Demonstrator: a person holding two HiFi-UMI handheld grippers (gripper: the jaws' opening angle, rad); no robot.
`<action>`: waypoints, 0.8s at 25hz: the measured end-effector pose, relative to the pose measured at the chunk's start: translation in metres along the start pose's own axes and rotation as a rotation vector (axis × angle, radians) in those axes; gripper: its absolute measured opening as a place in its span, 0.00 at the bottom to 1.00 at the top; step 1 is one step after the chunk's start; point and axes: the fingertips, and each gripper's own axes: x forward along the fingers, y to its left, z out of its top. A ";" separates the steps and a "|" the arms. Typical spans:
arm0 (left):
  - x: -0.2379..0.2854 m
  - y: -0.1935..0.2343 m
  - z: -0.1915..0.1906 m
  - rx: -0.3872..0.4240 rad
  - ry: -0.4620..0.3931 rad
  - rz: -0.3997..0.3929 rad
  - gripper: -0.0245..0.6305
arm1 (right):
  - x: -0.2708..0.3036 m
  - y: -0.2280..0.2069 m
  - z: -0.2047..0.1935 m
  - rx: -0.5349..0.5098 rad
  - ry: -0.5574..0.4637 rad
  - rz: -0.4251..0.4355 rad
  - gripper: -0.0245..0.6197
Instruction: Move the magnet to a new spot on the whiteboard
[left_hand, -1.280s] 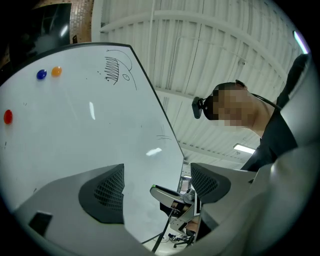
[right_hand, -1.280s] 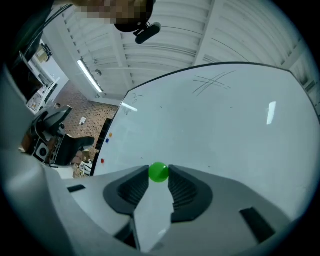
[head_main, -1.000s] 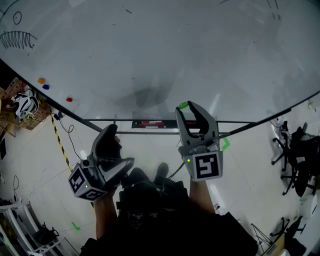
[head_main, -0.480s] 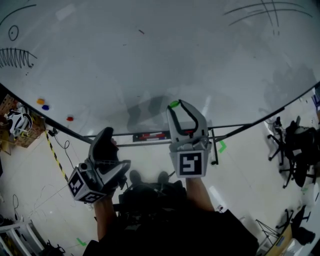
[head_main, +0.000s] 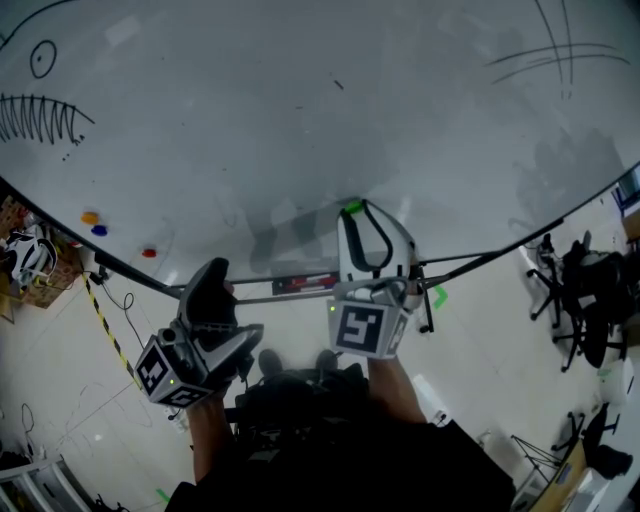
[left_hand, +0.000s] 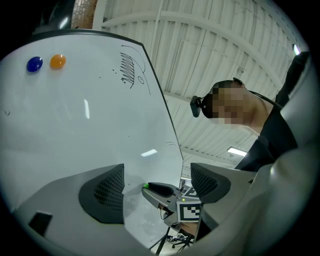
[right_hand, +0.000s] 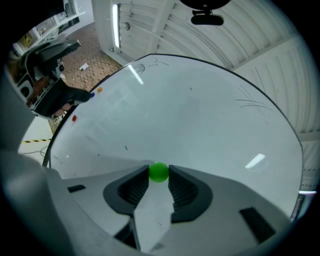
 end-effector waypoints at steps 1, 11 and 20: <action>-0.001 0.001 0.000 -0.002 0.001 -0.001 0.67 | 0.001 0.000 0.000 -0.021 0.011 -0.007 0.27; -0.002 0.003 0.000 -0.011 0.012 -0.007 0.67 | 0.003 0.000 0.001 -0.029 0.014 -0.035 0.28; 0.010 -0.004 -0.010 -0.021 0.033 -0.018 0.67 | -0.021 -0.014 -0.006 0.290 -0.051 0.073 0.29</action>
